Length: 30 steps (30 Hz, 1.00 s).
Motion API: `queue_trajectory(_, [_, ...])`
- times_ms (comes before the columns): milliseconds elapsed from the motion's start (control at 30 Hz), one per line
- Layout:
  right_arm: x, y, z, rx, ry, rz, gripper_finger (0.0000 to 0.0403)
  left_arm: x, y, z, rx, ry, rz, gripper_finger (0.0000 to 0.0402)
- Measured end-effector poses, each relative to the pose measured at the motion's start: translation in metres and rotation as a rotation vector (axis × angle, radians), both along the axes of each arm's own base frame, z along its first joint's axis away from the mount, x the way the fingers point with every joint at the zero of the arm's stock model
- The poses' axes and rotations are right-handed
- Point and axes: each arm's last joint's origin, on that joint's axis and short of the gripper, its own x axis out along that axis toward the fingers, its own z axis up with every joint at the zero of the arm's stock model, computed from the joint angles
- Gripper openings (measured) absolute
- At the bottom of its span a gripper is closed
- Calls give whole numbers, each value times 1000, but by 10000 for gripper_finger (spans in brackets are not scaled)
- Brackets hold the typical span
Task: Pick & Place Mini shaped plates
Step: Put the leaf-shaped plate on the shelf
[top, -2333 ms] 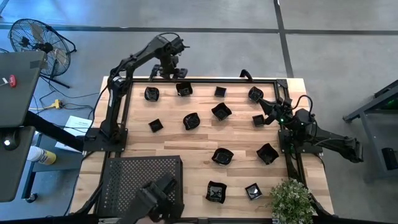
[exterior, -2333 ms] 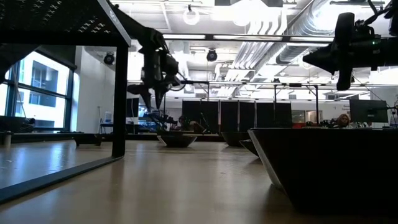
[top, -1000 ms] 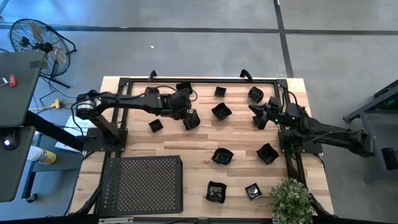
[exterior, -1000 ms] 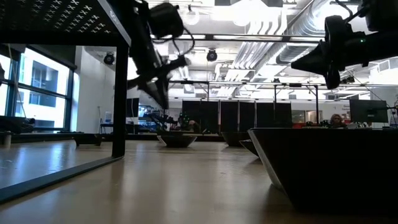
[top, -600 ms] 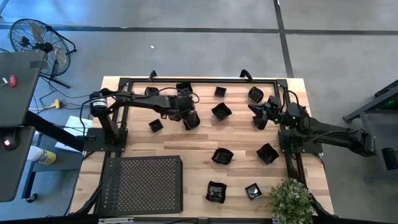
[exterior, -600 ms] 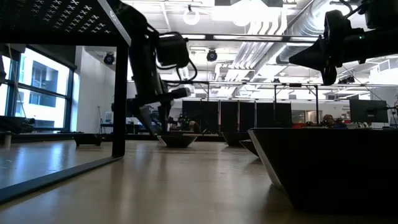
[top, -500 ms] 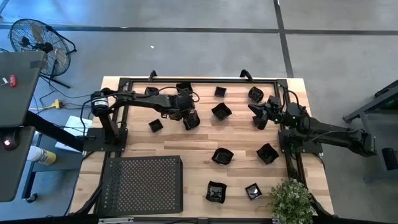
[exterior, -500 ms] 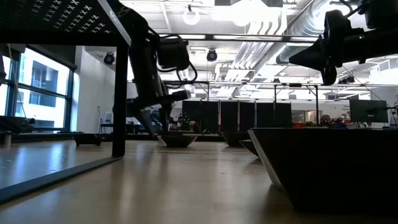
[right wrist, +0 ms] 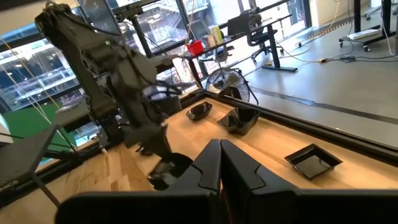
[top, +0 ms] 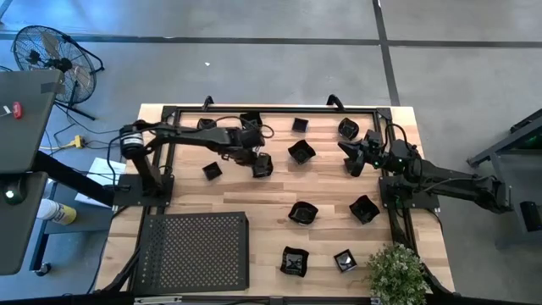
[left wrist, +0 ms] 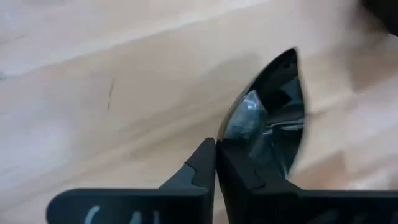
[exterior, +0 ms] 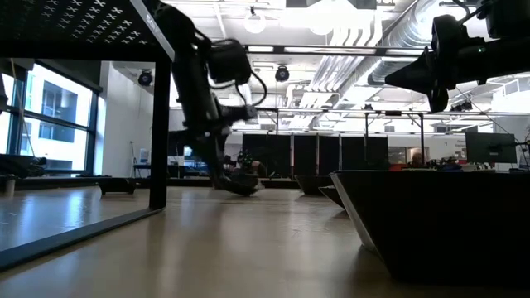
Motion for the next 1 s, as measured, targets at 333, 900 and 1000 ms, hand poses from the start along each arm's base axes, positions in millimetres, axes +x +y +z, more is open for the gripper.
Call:
queue_trajectory(333, [0,0,0,0,-1,-3,0,-45,-32,101,4,-323,-60,2])
queue_trajectory(900, [1,0,-1,3,8,-4,0,-106,-201,163,-217,-269,-252,0])
queue_trajectory(1000, [2,-1,-2,8,22,-4,0,-127,-218,168,-243,-154,-342,0])
